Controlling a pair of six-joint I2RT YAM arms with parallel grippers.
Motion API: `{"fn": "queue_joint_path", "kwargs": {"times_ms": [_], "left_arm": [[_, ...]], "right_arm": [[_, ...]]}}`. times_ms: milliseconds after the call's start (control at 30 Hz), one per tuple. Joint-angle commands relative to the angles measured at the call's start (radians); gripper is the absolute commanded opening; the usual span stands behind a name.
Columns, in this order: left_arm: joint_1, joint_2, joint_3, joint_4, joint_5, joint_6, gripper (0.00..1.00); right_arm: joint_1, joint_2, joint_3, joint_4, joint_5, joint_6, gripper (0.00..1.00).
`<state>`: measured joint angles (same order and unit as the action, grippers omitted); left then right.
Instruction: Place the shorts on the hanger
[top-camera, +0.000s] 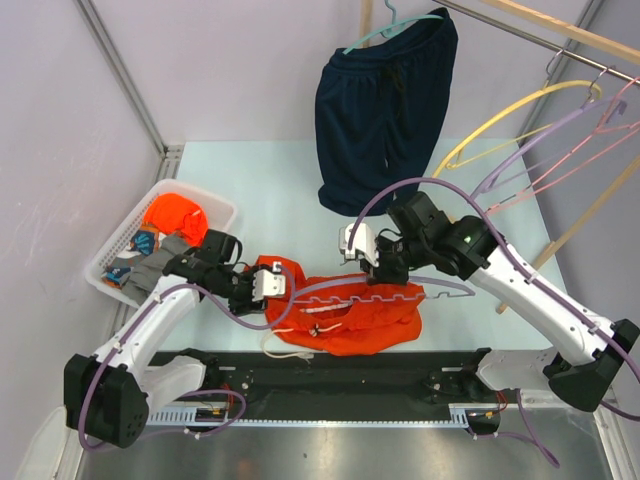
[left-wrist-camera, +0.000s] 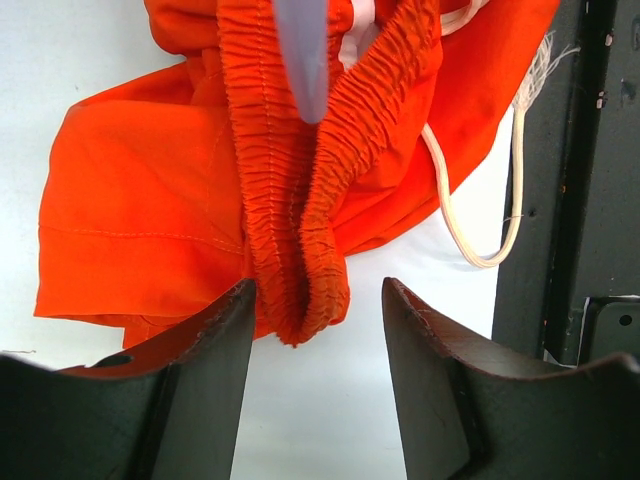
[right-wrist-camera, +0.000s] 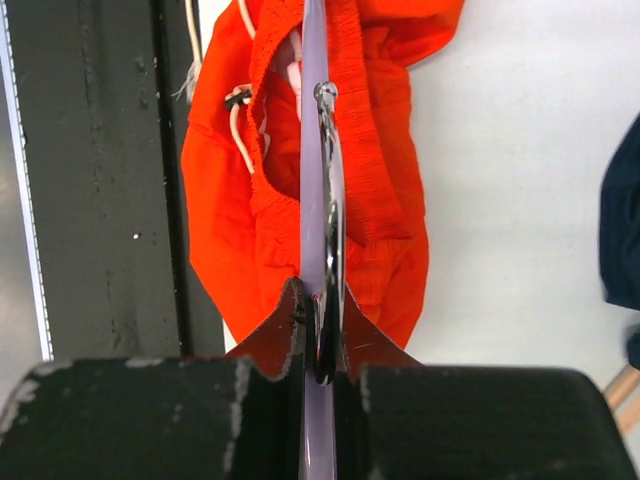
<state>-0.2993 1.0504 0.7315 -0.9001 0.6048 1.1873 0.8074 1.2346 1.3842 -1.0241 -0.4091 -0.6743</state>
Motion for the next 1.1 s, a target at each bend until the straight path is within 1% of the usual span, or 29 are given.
{"fn": "queue_joint_path", "kwargs": {"times_ms": [0, 167, 400, 533, 600, 633, 667, 733, 767, 833, 867, 933, 967, 1067], "left_arm": [[-0.004, -0.027, 0.008, -0.005, 0.016, 0.024, 0.58], [-0.004, -0.021, 0.005, -0.014, 0.010, 0.037, 0.57], [-0.006, -0.027, -0.017, -0.046, -0.017, 0.084, 0.60], [-0.006, -0.036, -0.047, -0.054, -0.046, 0.110, 0.59], [-0.006, -0.033, -0.058, -0.049, -0.053, 0.113, 0.57], [-0.006, -0.035, -0.060, -0.045, -0.053, 0.112, 0.56], [-0.009, -0.033, -0.061, -0.036, -0.053, 0.107, 0.49], [-0.015, -0.033, -0.061, -0.028, -0.053, 0.094, 0.41], [-0.021, -0.035, -0.060, -0.026, -0.054, 0.092, 0.32], [-0.026, -0.043, -0.052, -0.028, -0.051, 0.077, 0.25], [-0.034, -0.046, -0.046, -0.033, -0.043, 0.072, 0.16], [-0.041, -0.058, -0.015, -0.042, -0.028, 0.040, 0.07], [-0.049, -0.061, -0.001, -0.046, -0.022, 0.022, 0.00], [-0.066, -0.066, 0.066, -0.091, 0.019, -0.026, 0.00]], "right_arm": [[0.032, -0.004, -0.027, 0.024, -0.022, -0.007, 0.00], [0.068, -0.003, -0.085, 0.073, -0.022, 0.008, 0.00], [0.065, 0.009, -0.076, 0.094, -0.010, 0.010, 0.00], [0.067, 0.014, -0.077, 0.102, -0.008, 0.015, 0.00], [0.072, 0.020, -0.074, 0.102, -0.011, 0.015, 0.00], [0.072, 0.020, -0.074, 0.102, -0.011, 0.015, 0.00], [0.076, 0.020, -0.071, 0.108, -0.010, 0.015, 0.00], [0.079, 0.028, -0.068, 0.117, -0.004, 0.013, 0.00], [0.082, 0.031, -0.067, 0.127, 0.000, 0.015, 0.00], [0.096, 0.042, -0.065, 0.151, 0.015, 0.015, 0.00], [0.101, 0.045, -0.065, 0.160, 0.022, 0.016, 0.00], [0.124, 0.057, -0.065, 0.180, 0.044, 0.016, 0.00], [0.131, 0.062, -0.065, 0.197, 0.052, 0.019, 0.00], [0.150, 0.072, -0.065, 0.245, 0.076, 0.042, 0.00]]}}
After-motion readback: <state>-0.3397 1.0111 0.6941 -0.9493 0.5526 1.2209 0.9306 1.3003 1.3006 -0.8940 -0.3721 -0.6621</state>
